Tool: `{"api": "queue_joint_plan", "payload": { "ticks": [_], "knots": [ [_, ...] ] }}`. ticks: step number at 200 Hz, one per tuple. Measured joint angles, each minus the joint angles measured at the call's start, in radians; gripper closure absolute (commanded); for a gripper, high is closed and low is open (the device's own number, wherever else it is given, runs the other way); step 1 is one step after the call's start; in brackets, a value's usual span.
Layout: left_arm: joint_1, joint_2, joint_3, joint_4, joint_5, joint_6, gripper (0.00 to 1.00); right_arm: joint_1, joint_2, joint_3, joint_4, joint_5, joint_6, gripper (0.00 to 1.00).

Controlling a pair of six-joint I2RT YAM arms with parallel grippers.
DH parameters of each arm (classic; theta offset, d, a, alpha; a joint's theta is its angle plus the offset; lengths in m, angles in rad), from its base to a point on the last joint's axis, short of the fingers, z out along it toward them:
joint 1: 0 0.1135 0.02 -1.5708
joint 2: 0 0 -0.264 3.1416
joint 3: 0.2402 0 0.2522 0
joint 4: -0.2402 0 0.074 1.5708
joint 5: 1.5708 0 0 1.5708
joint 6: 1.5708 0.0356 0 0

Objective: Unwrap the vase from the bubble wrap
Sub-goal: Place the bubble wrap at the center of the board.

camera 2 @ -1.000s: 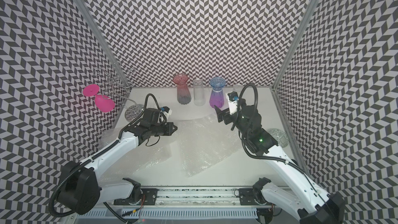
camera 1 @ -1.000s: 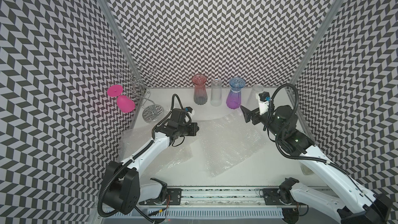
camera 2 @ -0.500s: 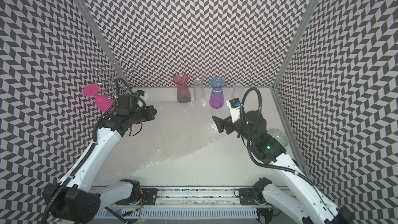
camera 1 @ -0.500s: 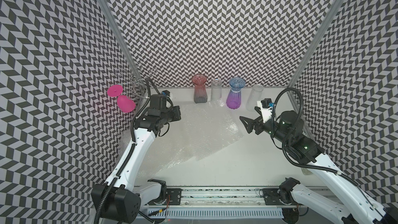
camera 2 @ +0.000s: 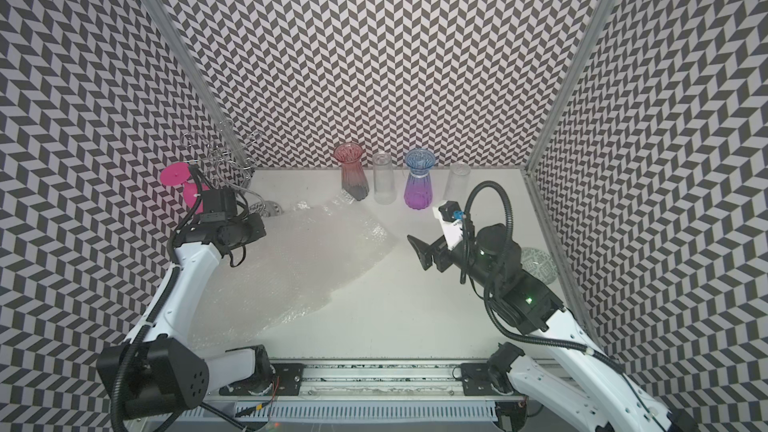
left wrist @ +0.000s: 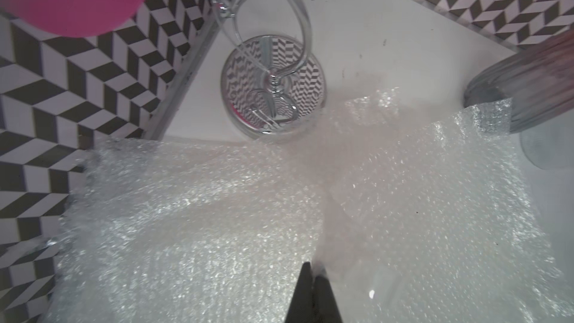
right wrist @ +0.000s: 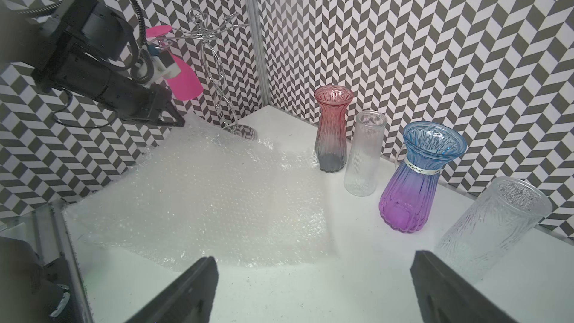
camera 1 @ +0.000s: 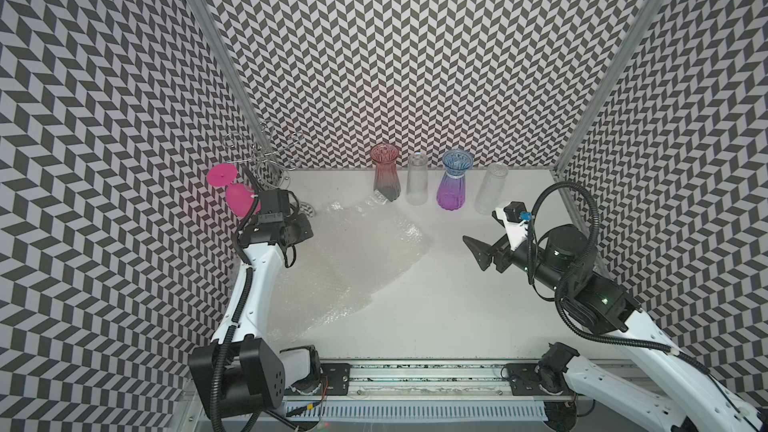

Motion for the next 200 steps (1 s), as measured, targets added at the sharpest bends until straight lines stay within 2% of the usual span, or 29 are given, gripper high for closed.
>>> {"api": "queue_joint_plan", "payload": {
  "ticks": [23,47,75,91,117,145,178,200],
  "knots": [
    [0.058,-0.028,-0.039,0.006,-0.029,0.002,1.00,0.002,0.005,0.000,0.001,0.012,-0.010,0.01],
    [0.074,-0.043,-0.076,0.024,-0.053,0.000,1.00,0.002,0.012,-0.008,0.005,0.012,-0.011,0.01],
    [0.075,-0.045,-0.139,0.061,-0.081,-0.001,0.85,0.002,0.018,-0.016,0.003,0.012,-0.011,0.01],
    [0.079,-0.045,-0.164,0.069,-0.092,-0.004,0.70,0.002,0.018,-0.017,0.000,0.013,-0.011,0.01],
    [0.085,-0.046,-0.167,0.085,-0.101,0.000,0.29,0.002,0.018,-0.017,-0.005,0.019,-0.011,0.01],
    [0.085,-0.058,-0.163,0.096,-0.100,0.009,0.01,0.002,0.015,-0.019,-0.009,0.071,-0.010,0.01],
    [0.066,-0.146,-0.166,0.099,-0.077,-0.007,0.00,0.002,-0.009,-0.043,0.013,0.176,-0.009,0.01],
    [-0.029,-0.238,-0.190,0.128,-0.057,-0.039,0.00,0.001,-0.016,-0.066,0.040,0.232,-0.009,0.01]
  ]
}}
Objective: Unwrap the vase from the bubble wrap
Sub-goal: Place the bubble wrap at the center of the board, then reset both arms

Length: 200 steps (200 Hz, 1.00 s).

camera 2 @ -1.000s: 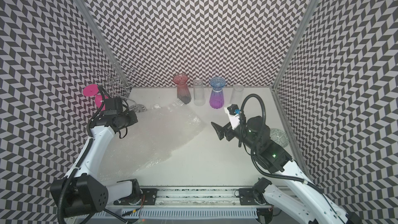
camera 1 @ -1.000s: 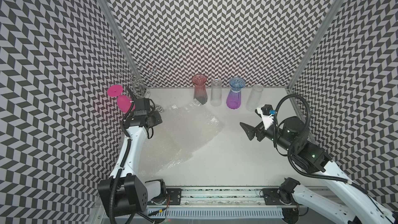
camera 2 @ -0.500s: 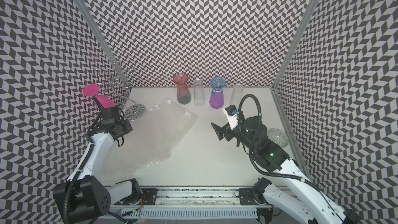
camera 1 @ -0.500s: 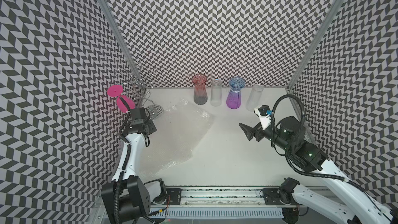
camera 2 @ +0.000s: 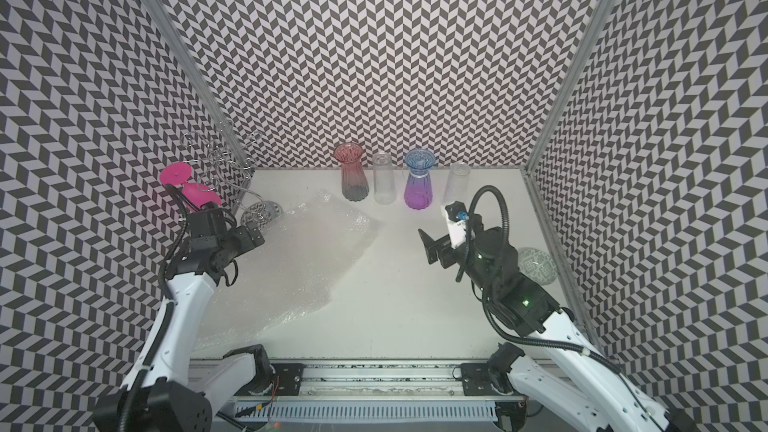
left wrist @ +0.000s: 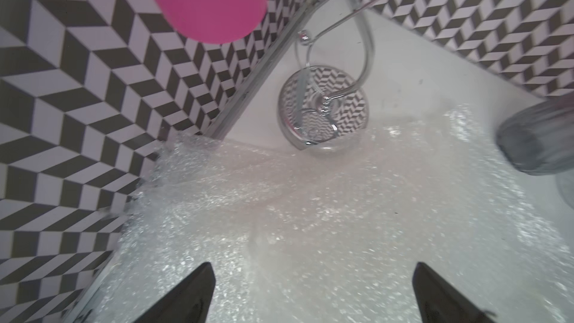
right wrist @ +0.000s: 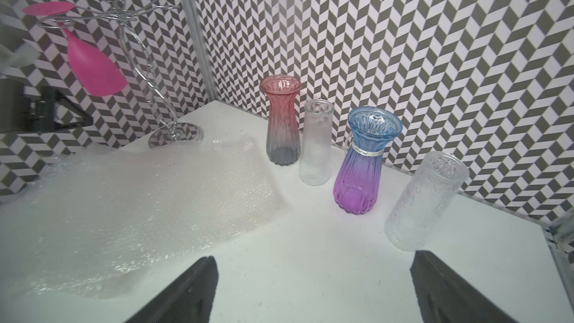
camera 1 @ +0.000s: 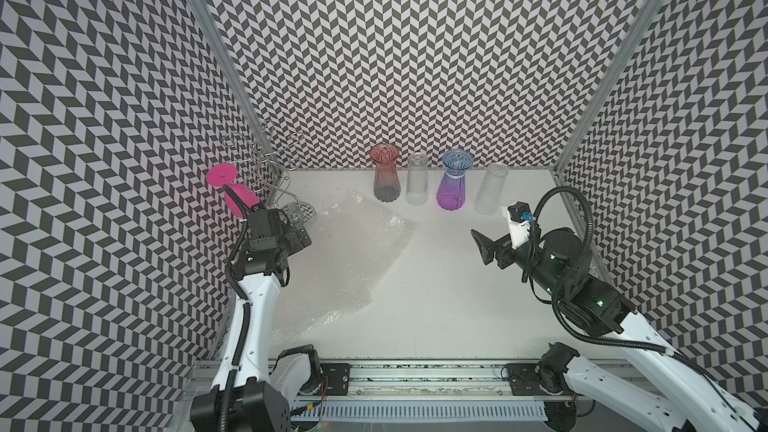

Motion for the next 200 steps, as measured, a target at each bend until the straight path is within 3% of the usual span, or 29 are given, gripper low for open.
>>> {"api": "queue_joint_plan", "payload": {
  "ticks": [38,62,109,145,170,200],
  "knots": [
    [-0.214,-0.104,-0.100,0.087,0.036,-0.040,0.00,-0.057,0.038,-0.064,0.090,0.040,0.019,0.01],
    [-0.281,-0.128,-0.154,0.154,0.042,-0.048,0.00,-0.185,0.056,-0.168,0.191,0.035,0.053,0.01],
    [-0.288,-0.175,-0.238,0.328,0.015,-0.108,0.00,-0.396,0.113,-0.406,0.456,0.076,0.071,0.01],
    [-0.288,-0.186,-0.404,0.578,-0.093,-0.145,0.00,-0.521,0.204,-0.545,0.727,0.055,0.079,0.01],
    [-0.288,-0.158,-0.544,0.764,-0.129,-0.063,0.00,-0.571,0.308,-0.620,0.897,0.034,0.093,0.01],
    [-0.285,-0.029,-0.573,0.938,-0.146,0.090,0.00,-0.576,0.492,-0.618,1.031,0.001,0.097,0.01]
  ]
}}
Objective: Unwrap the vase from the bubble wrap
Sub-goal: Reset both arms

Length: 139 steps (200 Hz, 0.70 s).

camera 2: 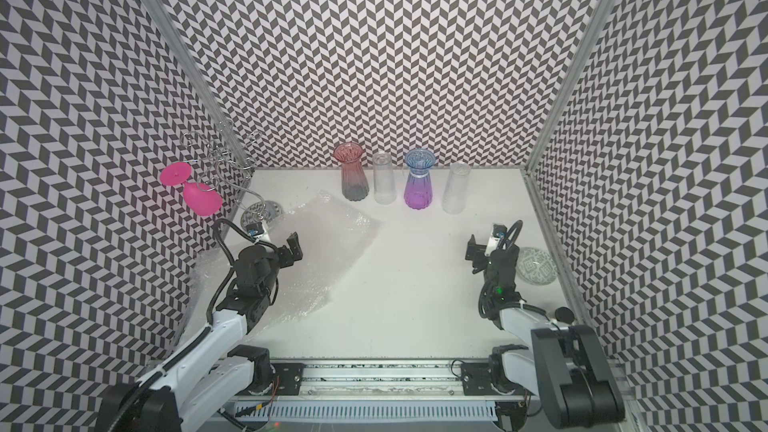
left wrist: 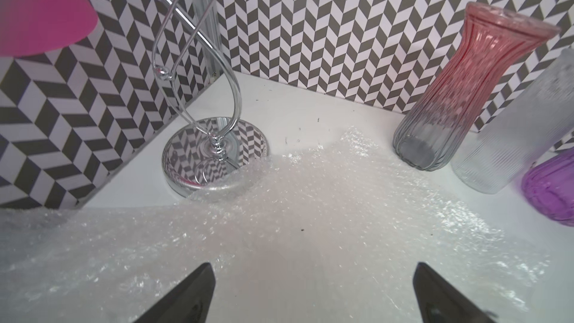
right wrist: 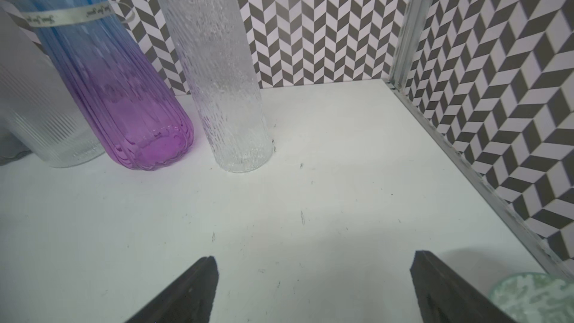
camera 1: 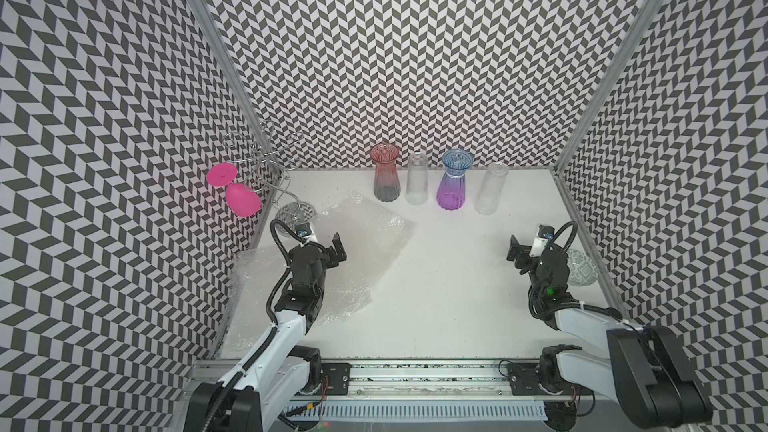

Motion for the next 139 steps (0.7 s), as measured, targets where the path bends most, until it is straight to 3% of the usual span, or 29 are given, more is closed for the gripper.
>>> {"api": "queue_joint_plan", "payload": {
  "ticks": [51,108,139],
  "knots": [
    [0.098,0.254,-0.041,0.364,0.018,0.117,0.00,-0.042,0.227,0.123,0.183,-0.104,-0.008,0.01],
    [0.180,0.567,-0.052,0.727,0.216,0.158,0.00,-0.045,0.268,0.072,0.319,-0.157,-0.011,0.01],
    [0.167,0.595,-0.056,0.811,0.280,0.185,0.00,-0.045,0.268,0.072,0.358,-0.174,-0.016,0.01]
  ]
}}
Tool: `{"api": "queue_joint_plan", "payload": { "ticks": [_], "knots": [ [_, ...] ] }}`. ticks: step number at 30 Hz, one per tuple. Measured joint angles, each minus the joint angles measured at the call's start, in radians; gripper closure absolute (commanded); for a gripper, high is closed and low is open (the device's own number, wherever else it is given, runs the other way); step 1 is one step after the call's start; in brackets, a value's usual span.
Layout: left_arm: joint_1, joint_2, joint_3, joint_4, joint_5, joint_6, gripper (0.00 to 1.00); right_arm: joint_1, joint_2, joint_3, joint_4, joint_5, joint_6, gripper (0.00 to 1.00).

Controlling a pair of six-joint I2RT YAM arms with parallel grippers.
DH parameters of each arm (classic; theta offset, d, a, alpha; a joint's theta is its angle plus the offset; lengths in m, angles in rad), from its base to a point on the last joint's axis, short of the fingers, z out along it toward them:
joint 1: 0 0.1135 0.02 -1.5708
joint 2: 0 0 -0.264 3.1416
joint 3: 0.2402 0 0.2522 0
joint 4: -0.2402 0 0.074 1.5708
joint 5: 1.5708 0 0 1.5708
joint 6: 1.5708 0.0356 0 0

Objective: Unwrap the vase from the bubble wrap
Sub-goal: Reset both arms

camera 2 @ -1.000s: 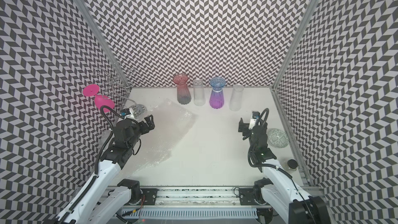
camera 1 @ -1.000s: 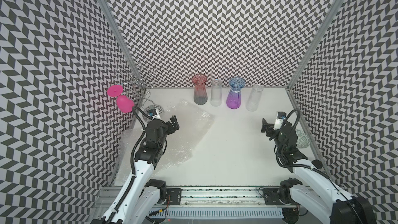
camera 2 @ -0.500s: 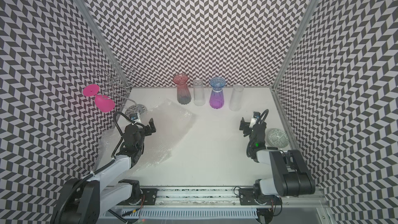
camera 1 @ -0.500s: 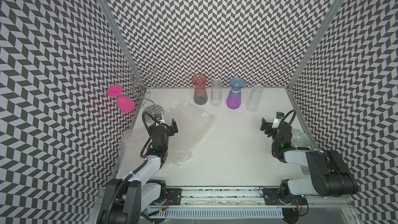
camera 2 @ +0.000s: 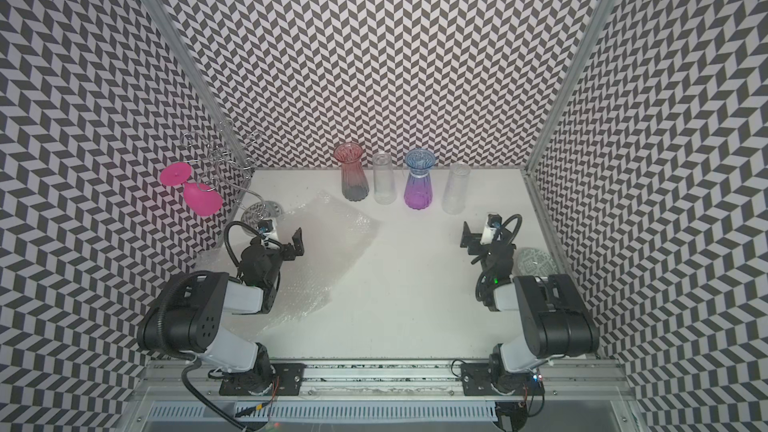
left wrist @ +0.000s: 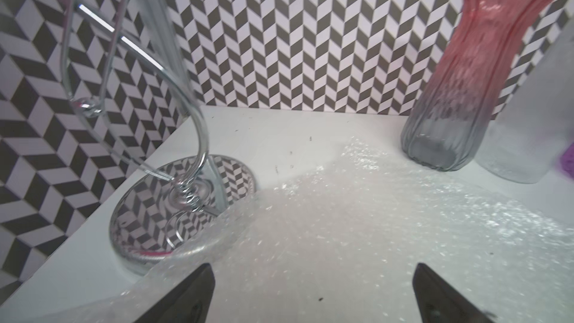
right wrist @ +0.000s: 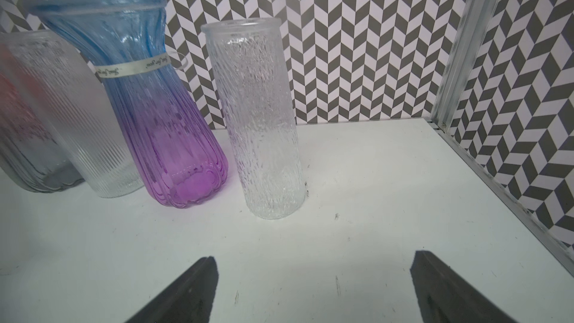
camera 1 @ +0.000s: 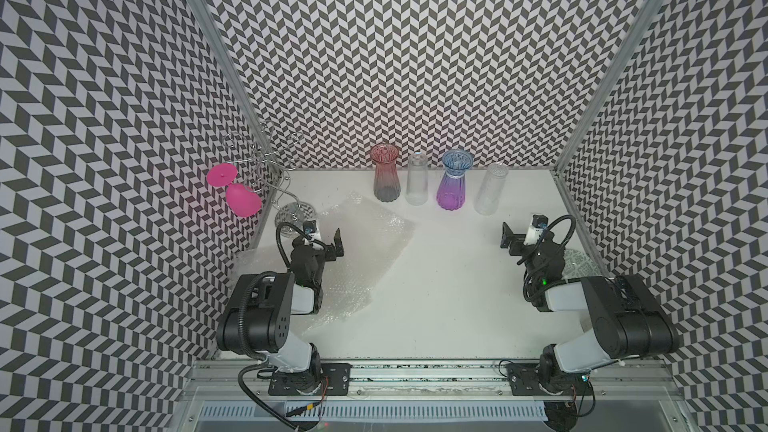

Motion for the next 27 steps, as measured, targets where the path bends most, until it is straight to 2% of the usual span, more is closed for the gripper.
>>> {"api": "queue_joint_plan", "payload": {
  "ticks": [6,27],
  "knots": [
    [0.000,0.000,0.000,0.048,0.025,0.008,0.00,0.000,0.000,-0.002,0.022,-0.002,-0.005,0.01],
    [-0.013,0.000,0.000,0.056,0.021,0.025,0.00,0.000,0.000,-0.003,0.022,-0.002,-0.006,0.01]
  ]
}}
